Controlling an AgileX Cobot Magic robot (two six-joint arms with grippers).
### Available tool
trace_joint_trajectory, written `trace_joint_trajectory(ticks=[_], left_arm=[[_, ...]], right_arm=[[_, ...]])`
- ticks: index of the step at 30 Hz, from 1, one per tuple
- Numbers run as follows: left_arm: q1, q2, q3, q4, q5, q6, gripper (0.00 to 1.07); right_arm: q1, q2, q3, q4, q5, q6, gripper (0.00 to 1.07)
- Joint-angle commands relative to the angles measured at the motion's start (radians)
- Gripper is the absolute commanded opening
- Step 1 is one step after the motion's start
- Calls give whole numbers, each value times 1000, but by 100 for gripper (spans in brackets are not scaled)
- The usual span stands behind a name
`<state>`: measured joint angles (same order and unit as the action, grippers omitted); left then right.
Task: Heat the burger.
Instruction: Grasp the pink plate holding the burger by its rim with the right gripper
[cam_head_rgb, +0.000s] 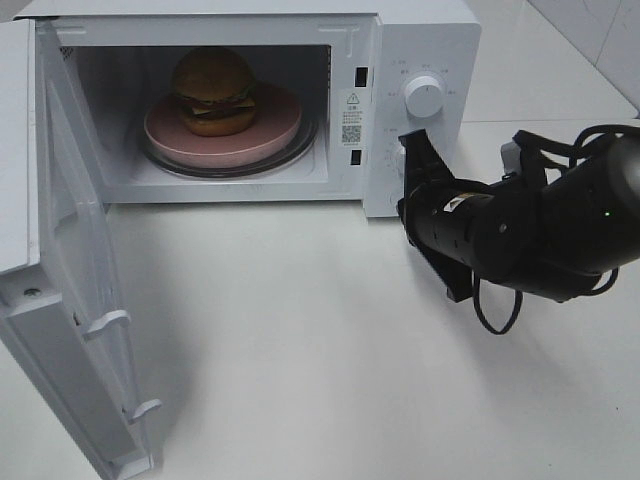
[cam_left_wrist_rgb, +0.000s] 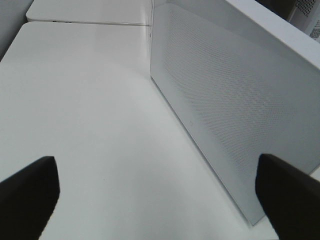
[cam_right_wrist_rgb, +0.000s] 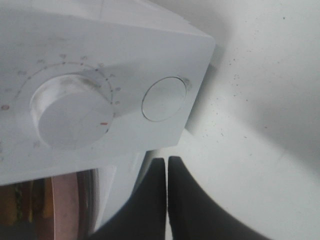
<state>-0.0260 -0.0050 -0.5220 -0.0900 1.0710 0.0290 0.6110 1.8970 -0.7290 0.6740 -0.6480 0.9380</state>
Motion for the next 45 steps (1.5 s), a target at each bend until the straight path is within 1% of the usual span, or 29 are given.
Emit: trace_joint_trajectory(ticks=[1,2,3,4,6,7,9,12,13,15,17,18,20,21,22,23,24,25,26,27,28,31,33,34,37,38,39,41,45], left_arm=[[4,-19,5,-4,2,-6,102],[4,-19,5,-4,2,-6,102],[4,-19,5,-4,2,-6,102],[4,-19,5,-4,2,-6,102],[4,-19,5,-4,2,-6,102],[4,-19,5,-4,2,-6,102],[4,-19,5,-4,2,-6,102],[4,-19,5,-4,2,-6,102],[4,-19,5,-4,2,-6,102],[4,-19,5,-4,2,-6,102],[4,-19,5,-4,2,-6,102],[4,-19,5,-4,2,-6,102],[4,-19,5,-4,2,-6,102],[4,-19,5,-4,2,-6,102],[4,-19,5,-4,2,-6,102],[4,-19,5,-4,2,-6,102],[4,-19,5,-4,2,-6,102],[4,-19,5,-4,2,-6,102],[4,-19,5,-4,2,-6,102],[4,-19,5,-4,2,-6,102],[4,-19,5,-4,2,-6,102],[4,-19,5,-4,2,-6,102],[4,-19,5,-4,2,-6,102],[4,-19,5,-4,2,-6,102],[4,-19,5,-4,2,-6,102],[4,-19,5,-4,2,-6,102],[4,-19,5,-4,2,-6,102],[4,-19,5,-4,2,-6,102],[4,-19,5,-4,2,-6,102]], right_arm=[[-3,-60,8,-14,84,-201,0],[-3,-60,8,-14,84,-201,0],[-3,-90,8,-14,129,-307,0],[-3,-90,8,-14,129,-307,0],[-3,-129,8,-14,190,-463,1],[-3,-129,8,-14,190,-463,1],[-3,-176,8,-14,275,-645,2],[-3,-189,8,-14,298,-693,2],[-11,-211,7,-14,343,-790,2],[-21,-224,6,-14,370,-830,3],[-57,-253,-10,-15,495,-955,3],[-57,-253,-10,-15,495,-955,3],[-103,-273,-56,-72,666,-1065,4],[-103,-273,-56,-72,666,-1065,4],[-108,-275,-72,-101,707,-1071,4],[-108,-275,-103,-170,773,-1072,5],[-108,-275,-103,-170,773,-1072,5],[-108,-275,-139,-234,856,-1070,6],[-108,-275,-139,-234,856,-1070,6],[-108,-275,-160,-254,890,-1070,6],[-108,-275,-203,-311,971,-1071,6],[-108,-275,-221,-336,1004,-1071,6],[-108,-275,-306,-447,1151,-1075,6],[-108,-275,-306,-447,1151,-1075,6],[-108,-275,-358,-514,1222,-1084,6],[-108,-275,-385,-567,1254,-1087,6],[-108,-275,-385,-567,1254,-1087,6],[-107,-275,-414,-633,1288,-1134,6],[-105,-275,-433,-649,1293,-1242,7]])
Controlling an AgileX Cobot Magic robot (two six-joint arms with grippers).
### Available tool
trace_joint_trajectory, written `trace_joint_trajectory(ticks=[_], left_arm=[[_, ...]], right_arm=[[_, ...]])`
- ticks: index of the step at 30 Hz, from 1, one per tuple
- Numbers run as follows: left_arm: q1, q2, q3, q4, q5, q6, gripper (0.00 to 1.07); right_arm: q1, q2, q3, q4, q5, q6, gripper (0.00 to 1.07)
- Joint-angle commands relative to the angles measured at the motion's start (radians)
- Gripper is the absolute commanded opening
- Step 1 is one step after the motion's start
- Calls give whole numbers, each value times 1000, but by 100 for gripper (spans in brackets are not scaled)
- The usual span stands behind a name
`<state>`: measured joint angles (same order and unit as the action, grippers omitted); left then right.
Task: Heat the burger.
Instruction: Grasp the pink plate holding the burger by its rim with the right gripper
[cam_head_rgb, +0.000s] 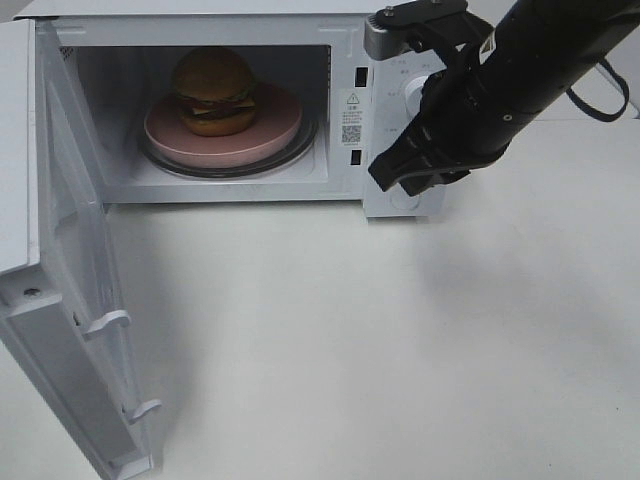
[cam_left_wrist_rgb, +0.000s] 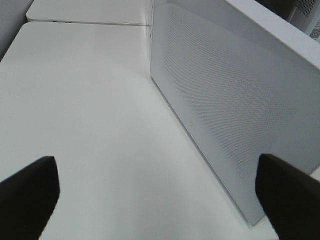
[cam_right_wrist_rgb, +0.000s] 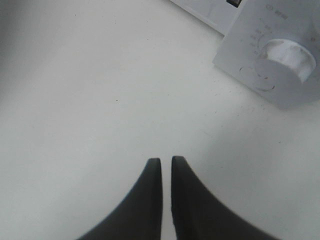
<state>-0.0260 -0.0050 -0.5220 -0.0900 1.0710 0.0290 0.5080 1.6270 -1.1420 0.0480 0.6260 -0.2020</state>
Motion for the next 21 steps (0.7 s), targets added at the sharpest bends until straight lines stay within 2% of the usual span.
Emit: trace_joint_trajectory(ticks=[1,2,4,5,6,8,9,10,12,18,20,21], left_arm=[[4,-19,5,-4,2,-6,102],[4,-19,5,-4,2,-6,102],[4,-19,5,-4,2,-6,102],[4,-19,5,-4,2,-6,102],[4,-19,5,-4,2,-6,102],[4,-19,5,-4,2,-6,102],[4,-19,5,-4,2,-6,102],[4,-19,5,-4,2,-6,102],[4,-19,5,-4,2,-6,102],[4,-19,5,-4,2,-6,102],[4,-19,5,-4,2,-6,102],[4,-19,5,-4,2,-6,102]], right_arm=[[-2,-5,-23,-21,19,-203,7],[-2,-5,-23,-21,19,-203,7],[-2,-5,-23,-21,31,-400,7],[-2,-5,-23,-21,31,-400,7],[-2,-5,-23,-21,46,-539,7],[-2,-5,-23,-21,49,-593,7],[-2,-5,-23,-22,52,-714,7],[-2,-5,-23,-22,52,-714,7],[13,-5,-23,-41,52,-879,9],[49,-5,-23,-129,47,-968,13],[74,-5,-23,-208,36,-969,19],[74,-5,-23,-208,36,-969,19]])
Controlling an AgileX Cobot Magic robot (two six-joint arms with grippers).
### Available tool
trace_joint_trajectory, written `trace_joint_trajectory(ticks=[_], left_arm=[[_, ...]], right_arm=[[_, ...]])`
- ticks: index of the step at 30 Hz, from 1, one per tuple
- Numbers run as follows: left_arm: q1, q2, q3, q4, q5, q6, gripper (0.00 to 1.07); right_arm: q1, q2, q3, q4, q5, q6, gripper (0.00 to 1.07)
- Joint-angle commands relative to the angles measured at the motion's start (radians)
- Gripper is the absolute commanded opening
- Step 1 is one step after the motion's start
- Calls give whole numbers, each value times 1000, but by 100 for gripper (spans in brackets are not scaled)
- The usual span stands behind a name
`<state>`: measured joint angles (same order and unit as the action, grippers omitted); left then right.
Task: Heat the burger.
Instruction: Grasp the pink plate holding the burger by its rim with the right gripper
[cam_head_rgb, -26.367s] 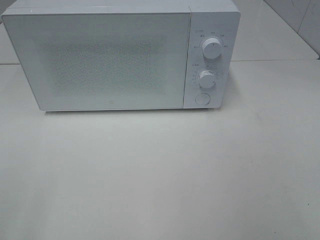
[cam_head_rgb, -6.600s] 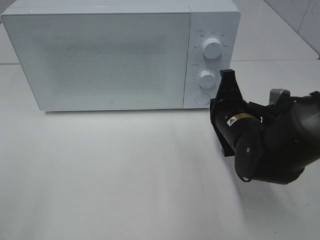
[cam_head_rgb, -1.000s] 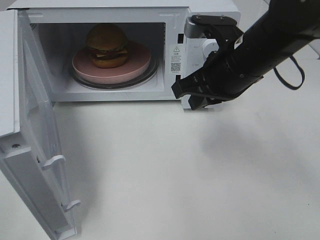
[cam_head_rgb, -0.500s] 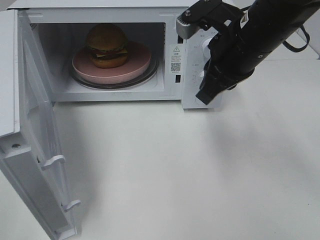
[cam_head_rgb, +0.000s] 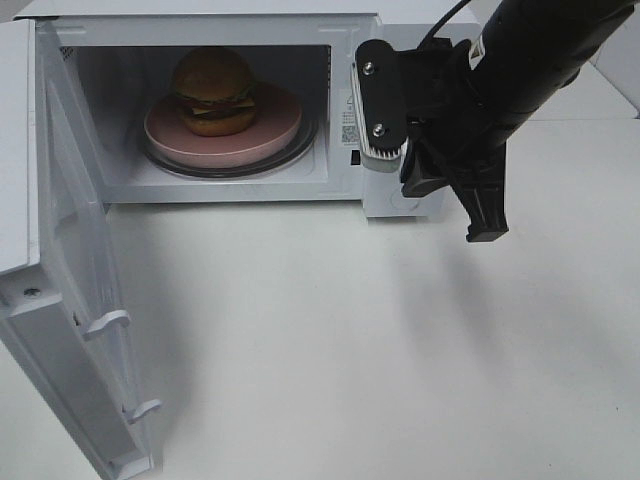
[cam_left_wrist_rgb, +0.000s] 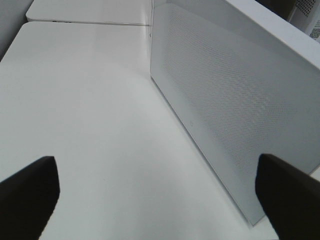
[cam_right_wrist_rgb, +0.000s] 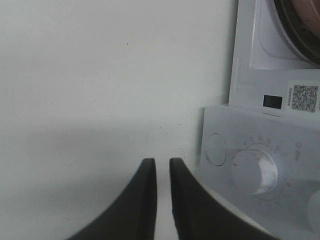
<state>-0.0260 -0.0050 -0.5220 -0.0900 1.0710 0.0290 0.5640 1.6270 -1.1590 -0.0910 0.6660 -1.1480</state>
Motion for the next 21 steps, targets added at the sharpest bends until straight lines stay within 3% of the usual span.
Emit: trace_joint_trajectory(ticks=[1,2,3,4,6,7,9,10,11,13,16,21], left_arm=[[4,-19,5,-4,2,-6,102],[4,-19,5,-4,2,-6,102],[4,-19,5,-4,2,-6,102],[4,-19,5,-4,2,-6,102],[4,-19,5,-4,2,-6,102],[4,-19,5,-4,2,-6,102],[4,-19,5,-4,2,-6,102],[4,-19,5,-4,2,-6,102],[4,-19,5,-4,2,-6,102],[4,-19,5,-4,2,-6,102],[4,-19,5,-4,2,-6,102],[4,-19,5,-4,2,-6,102]], right_arm=[[26,-5,-6,-98,-7,-23,22],[49,-5,-6,-156,-17,-22,30],[49,-5,-6,-156,-17,-22,30],[64,-5,-6,-190,-42,-12,39],[74,-5,-6,-201,-54,-4,43],[90,-5,-6,-226,-85,12,53],[97,-5,-6,-238,-102,23,58],[115,1,-6,-256,-130,48,67],[115,1,-6,-256,-130,48,67],[138,13,-10,-279,-150,85,80],[161,29,-10,-316,-180,124,87],[174,82,-54,-336,-187,156,86]])
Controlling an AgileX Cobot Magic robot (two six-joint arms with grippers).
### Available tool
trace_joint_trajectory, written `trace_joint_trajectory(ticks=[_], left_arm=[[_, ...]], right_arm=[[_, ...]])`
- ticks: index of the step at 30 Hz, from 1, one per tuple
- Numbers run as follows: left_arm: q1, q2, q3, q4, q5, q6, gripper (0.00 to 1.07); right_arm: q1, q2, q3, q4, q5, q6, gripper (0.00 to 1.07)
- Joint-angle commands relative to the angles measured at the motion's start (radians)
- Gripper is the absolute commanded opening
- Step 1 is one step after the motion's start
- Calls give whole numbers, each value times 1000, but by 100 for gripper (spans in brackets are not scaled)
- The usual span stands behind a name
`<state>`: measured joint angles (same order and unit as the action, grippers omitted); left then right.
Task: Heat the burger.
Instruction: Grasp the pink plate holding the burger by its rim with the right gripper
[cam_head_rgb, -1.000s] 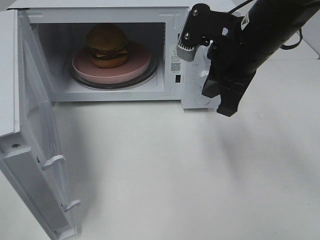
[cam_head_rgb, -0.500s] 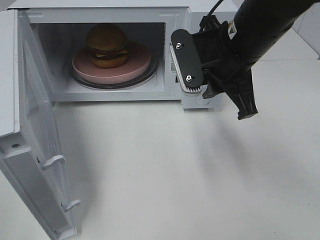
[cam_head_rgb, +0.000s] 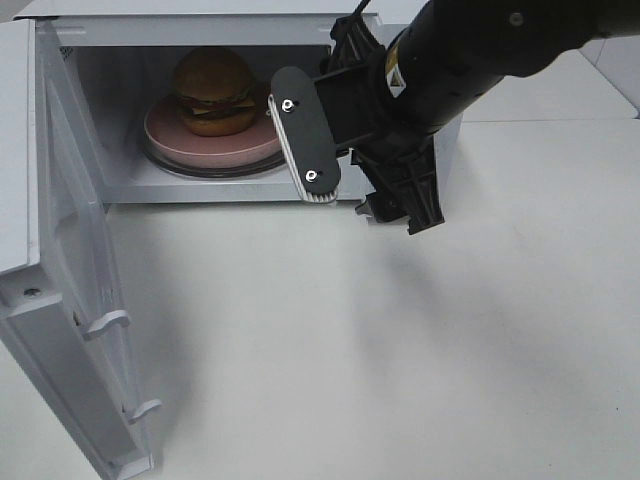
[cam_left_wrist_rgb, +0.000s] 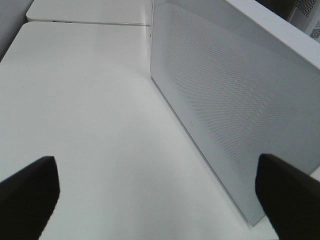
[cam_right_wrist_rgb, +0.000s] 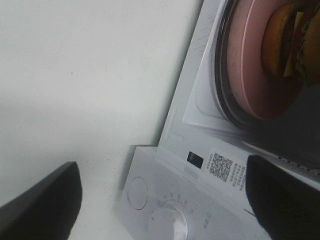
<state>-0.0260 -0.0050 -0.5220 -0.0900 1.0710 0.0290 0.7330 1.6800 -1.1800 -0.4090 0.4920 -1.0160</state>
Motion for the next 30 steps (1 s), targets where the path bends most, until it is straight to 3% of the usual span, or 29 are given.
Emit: trace_joint_trajectory(ticks=[1,30], left_arm=[[4,-19,5,-4,2,-6,102],[4,-19,5,-4,2,-6,102]], right_arm=[[5,29,-33,-18,-13,24,86],[6,443,-408,-34,-98,69,81]])
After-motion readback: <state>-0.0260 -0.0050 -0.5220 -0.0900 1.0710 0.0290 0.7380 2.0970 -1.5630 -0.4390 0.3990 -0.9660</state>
